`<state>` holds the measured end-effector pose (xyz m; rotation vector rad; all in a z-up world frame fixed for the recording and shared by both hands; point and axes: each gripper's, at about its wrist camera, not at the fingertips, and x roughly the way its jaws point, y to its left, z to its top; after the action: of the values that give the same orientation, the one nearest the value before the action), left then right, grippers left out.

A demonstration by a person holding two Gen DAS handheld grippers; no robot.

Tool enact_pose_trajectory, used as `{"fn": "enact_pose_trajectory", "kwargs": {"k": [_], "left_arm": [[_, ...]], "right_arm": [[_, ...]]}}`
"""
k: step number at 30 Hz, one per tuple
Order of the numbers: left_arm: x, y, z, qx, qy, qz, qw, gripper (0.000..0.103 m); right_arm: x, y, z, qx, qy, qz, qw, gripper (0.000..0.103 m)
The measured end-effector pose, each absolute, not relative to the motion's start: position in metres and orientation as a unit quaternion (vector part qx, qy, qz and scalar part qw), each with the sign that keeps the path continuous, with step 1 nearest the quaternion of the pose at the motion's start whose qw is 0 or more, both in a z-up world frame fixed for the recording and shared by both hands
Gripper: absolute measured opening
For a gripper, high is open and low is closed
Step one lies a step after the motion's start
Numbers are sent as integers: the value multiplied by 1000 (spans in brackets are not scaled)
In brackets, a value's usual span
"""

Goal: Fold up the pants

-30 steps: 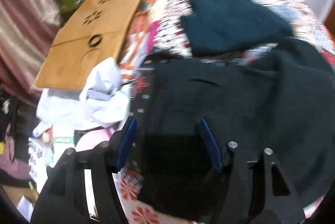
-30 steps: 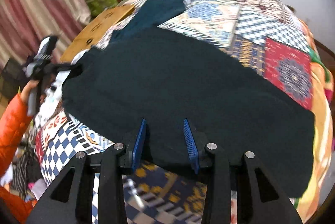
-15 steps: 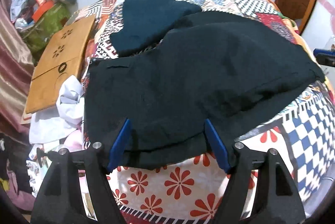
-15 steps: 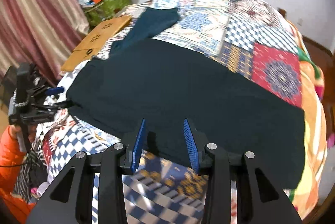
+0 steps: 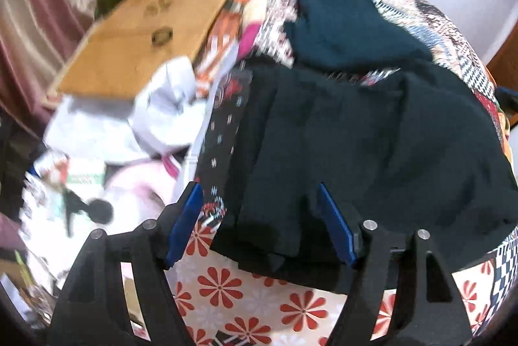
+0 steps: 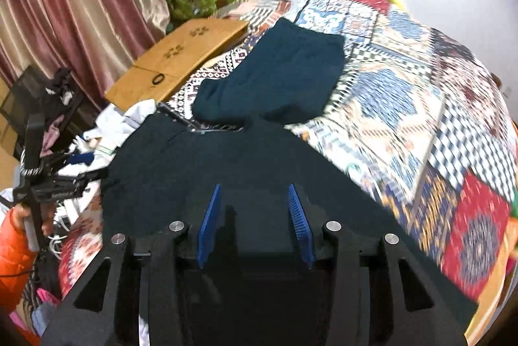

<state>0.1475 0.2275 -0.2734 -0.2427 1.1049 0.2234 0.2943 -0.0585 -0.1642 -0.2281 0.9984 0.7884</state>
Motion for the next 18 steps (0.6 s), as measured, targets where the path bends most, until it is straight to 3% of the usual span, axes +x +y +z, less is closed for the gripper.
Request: {"fn": "enact_pose_trajectory", "kwargs": {"k": [3, 7, 11, 12, 15, 18], "left_arm": [[148, 237, -301, -154, 543, 80, 821, 60], [144, 243, -308, -185, 526, 73, 827, 57], [137, 227, -299, -152, 515, 66, 841, 36], [137, 223, -297, -139, 515, 69, 843, 33], [137, 223, -293, -137, 504, 88, 848, 26], [135, 230, -290, -142, 486, 118, 854, 23]], "right_arm": [[322, -30, -181, -116, 478, 369, 788, 39], [347, 0, -200, -124, 491, 384, 772, 39], [363, 23, -222, -151, 520, 385, 748, 39], [365, 27, -227, -159, 525, 387, 741, 37], [361, 33, -235, -184, 526, 384, 736, 14], [354, 32, -232, -183, 509, 391, 745, 6]]}}
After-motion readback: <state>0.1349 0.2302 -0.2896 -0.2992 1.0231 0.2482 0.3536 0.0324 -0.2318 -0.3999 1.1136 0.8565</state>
